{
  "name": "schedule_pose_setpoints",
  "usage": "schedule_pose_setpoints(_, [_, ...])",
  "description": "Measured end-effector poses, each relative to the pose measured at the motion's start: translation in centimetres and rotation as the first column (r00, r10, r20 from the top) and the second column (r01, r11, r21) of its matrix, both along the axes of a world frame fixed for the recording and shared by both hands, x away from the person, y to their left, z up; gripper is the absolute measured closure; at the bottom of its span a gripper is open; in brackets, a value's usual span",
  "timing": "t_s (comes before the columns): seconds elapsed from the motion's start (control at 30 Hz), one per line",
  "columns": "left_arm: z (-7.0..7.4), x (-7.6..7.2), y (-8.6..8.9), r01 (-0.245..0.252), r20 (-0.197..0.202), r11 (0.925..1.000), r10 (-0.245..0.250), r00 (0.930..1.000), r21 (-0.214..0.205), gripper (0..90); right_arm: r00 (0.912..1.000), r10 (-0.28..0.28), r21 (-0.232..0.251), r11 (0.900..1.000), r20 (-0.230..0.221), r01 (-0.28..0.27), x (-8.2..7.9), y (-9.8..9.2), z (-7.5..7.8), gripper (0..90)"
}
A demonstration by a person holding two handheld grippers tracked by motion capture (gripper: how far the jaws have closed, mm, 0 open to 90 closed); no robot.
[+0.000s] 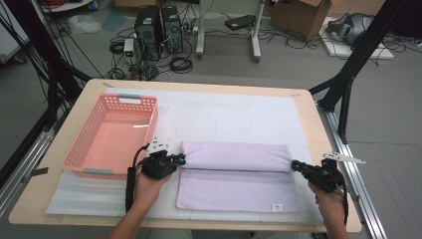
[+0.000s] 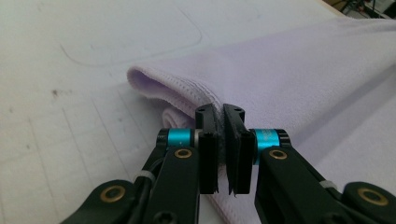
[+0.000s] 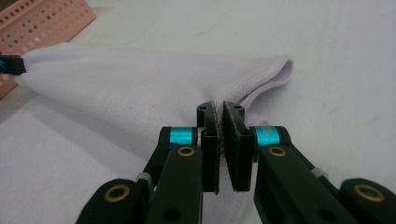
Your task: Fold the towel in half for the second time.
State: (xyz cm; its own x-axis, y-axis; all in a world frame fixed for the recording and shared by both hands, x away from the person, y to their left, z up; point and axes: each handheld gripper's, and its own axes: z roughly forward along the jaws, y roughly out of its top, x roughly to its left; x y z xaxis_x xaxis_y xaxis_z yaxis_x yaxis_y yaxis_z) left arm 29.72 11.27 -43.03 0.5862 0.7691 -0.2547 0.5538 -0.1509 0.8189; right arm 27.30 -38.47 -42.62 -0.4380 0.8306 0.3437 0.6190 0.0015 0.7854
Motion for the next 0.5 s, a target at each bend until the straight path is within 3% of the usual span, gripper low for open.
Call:
schedule_pose_setpoints(0.07, [-0.5,0.1,0.0,0.019,-0.035,0.9998,-0.018,0.9992,0.008,80.4,0.9998,0.0,-0.008,1.0,-0.018,-0.001,-0.2,-0.1,-0.3,85.1])
schedule_pose_setpoints(0.1, [-0.6,0.2,0.0,0.015,-0.04,0.9998,-0.014,0.9991,0.016,74.0,0.9996,0.004,-0.019,0.9998,-0.027,-0.005,-0.2,0.0,-0.5,83.0])
schedule_pose_setpoints(0.17, [-0.5,0.7,-0.2,-0.014,-0.046,0.9999,0.014,0.9988,-0.004,57.6,0.9979,0.004,-0.026,0.9997,-0.064,-0.005,0.1,0.1,-0.7,65.6])
schedule_pose_setpoints(0.23, [0.0,1.4,-0.7,-0.039,-0.017,0.9992,0.039,0.9991,0.005,48.6,0.9966,-0.035,-0.031,0.999,-0.075,0.032,0.4,0.2,-0.5,57.8])
schedule_pose_setpoints(0.3, [0.5,2.4,-1.2,-0.054,0.004,0.9982,0.054,0.9985,0.028,46.0,0.9967,-0.061,-0.03,0.9978,-0.053,0.06,1.0,0.3,0.1,52.8])
schedule_pose_setpoints(0.37, [0.6,3.6,-1.4,-0.077,0.018,0.9967,0.077,0.9969,0.023,44.9,0.9956,-0.078,-0.061,0.9953,-0.052,0.075,1.8,0.6,0.6,50.0])
schedule_pose_setpoints(0.5, [0.0,6.1,-1.5,-0.1,-0.023,0.9949,0.1,0.9947,0.018,45.1,0.9916,-0.095,-0.117,0.9896,-0.088,0.084,4.3,1.3,1.0,47.7])
